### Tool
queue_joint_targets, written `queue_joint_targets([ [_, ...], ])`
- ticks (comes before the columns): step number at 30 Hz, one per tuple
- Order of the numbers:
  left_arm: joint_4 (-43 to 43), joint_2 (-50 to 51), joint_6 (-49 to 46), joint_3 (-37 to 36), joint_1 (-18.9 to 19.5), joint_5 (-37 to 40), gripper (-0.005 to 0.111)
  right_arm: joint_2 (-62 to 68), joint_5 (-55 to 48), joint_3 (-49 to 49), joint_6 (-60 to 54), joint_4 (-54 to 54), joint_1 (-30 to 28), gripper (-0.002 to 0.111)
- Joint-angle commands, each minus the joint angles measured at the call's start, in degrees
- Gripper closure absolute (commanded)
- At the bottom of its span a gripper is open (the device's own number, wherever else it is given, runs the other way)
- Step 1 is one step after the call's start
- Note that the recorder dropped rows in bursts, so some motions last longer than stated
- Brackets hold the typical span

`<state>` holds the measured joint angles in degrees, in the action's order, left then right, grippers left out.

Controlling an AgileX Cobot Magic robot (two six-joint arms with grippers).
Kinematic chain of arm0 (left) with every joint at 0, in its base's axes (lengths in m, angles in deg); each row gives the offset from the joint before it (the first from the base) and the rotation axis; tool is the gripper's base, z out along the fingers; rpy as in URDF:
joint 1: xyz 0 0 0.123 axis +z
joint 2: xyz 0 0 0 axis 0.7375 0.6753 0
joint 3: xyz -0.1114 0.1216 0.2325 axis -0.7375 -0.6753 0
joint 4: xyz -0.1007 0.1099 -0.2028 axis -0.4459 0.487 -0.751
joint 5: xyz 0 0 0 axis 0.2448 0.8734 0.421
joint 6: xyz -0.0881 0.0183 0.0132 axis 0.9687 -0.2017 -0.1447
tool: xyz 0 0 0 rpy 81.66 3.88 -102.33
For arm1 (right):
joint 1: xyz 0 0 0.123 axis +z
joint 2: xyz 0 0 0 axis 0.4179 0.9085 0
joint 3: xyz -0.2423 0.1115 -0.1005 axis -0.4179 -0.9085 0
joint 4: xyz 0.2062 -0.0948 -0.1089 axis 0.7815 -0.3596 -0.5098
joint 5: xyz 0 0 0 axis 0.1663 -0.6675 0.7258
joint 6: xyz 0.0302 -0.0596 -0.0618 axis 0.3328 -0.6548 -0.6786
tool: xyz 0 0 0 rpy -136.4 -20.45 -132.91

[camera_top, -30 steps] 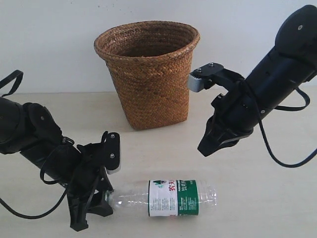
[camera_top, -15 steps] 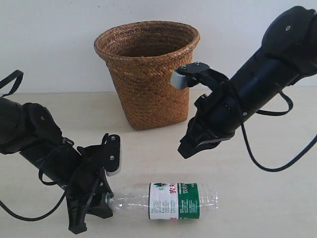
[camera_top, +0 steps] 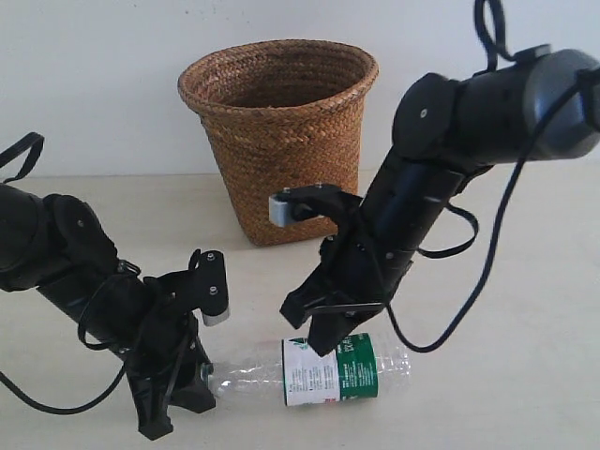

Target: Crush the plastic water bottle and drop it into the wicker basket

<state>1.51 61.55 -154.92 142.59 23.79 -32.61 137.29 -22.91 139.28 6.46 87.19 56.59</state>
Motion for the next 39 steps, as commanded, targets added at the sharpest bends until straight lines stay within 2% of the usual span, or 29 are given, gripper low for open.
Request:
queue_joint_targets([
  [1, -0.5, -0.1, 0.8, 0.2, -0.3, 0.6, 0.102, 3.3, -0.2, 3.0, 1.0, 0.8, 1.4, 0.108],
  [16, -0.5, -0.1, 1.3, 0.2, -0.3, 0.6, 0.102, 9.2, 1.3, 4.4, 2.0, 0.9, 1.7, 0.108],
  [39, -0.5, -0.1, 1.8, 0.2, -0.2, 0.6, 0.102, 19.2, -0.5, 7.2, 2.0, -6.6, 1.7, 0.108],
])
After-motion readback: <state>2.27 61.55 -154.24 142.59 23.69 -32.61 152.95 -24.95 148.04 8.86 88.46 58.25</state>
